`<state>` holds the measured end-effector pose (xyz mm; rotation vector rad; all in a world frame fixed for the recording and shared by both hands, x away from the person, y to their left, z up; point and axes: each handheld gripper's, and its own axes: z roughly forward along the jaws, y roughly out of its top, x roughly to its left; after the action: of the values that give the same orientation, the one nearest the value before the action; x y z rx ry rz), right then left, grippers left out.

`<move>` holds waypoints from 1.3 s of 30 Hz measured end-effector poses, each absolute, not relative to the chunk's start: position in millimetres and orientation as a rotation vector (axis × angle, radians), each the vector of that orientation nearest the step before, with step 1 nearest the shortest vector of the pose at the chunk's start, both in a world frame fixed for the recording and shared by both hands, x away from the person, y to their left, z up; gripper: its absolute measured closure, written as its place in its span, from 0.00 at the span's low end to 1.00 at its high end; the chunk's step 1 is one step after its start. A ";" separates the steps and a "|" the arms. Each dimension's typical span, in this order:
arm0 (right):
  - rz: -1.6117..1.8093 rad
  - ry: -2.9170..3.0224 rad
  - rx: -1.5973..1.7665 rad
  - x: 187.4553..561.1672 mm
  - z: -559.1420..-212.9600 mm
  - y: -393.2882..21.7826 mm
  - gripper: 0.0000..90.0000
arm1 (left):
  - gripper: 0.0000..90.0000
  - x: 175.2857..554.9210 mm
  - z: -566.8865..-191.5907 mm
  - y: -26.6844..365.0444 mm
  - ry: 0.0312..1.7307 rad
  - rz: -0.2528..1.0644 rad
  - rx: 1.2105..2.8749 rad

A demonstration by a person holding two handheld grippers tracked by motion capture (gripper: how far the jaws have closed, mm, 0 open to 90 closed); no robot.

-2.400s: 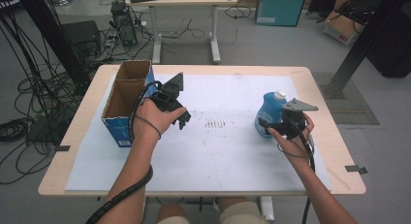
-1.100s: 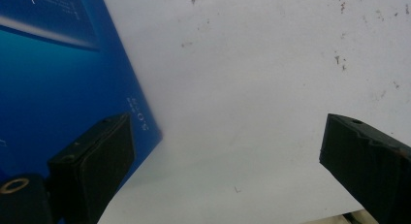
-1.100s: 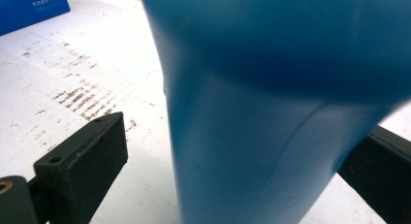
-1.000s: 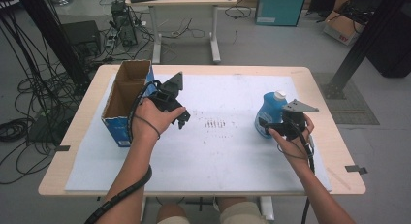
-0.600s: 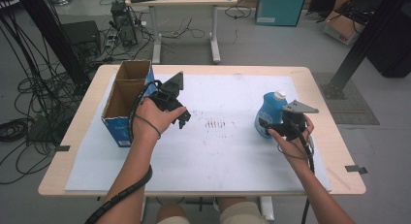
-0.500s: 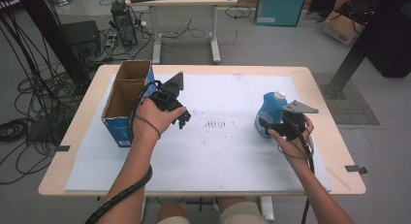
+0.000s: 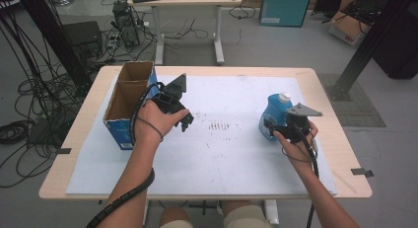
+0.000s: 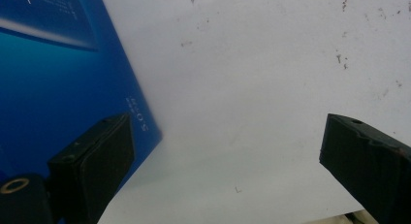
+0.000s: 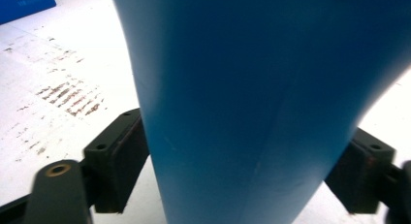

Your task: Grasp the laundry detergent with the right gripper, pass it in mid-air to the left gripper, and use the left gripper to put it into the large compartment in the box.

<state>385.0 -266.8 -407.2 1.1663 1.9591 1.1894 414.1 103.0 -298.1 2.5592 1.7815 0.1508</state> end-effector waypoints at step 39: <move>1.199 1.977 1.158 386.9 -409.5 -266.0 0.46 | 0.07 413.7 -295.0 105.9 1.787 0.163 2.558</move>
<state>386.9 -266.0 -409.5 1.1585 1.9769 1.1987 413.7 105.9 -295.0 2.5584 1.7868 0.1632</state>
